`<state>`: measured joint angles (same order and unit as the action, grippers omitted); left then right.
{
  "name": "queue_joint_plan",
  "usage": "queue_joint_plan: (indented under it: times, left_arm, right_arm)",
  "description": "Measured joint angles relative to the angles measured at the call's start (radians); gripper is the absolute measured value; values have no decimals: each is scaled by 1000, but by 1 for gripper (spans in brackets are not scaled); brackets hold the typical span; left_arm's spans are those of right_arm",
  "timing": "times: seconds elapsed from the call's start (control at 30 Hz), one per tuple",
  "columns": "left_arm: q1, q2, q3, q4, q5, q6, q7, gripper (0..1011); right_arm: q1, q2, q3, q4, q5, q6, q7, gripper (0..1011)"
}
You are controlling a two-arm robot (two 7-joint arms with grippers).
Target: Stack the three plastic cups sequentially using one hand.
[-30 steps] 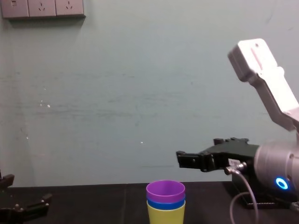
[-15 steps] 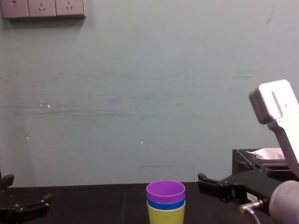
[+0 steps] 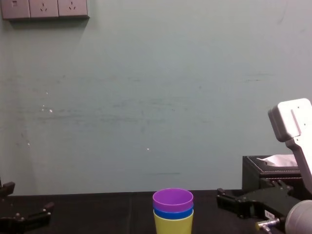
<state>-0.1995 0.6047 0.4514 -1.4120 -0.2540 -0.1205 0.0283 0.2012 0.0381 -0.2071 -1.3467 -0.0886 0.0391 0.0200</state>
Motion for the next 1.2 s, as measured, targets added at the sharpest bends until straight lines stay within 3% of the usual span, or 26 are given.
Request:
queue_joint_plan:
  times: [1.2]
  left_arm:
    - [0,0,0,0,0,0,0,1000]
  right_arm:
    - [-1,3,-5,0,-1,-6,-2,1003]
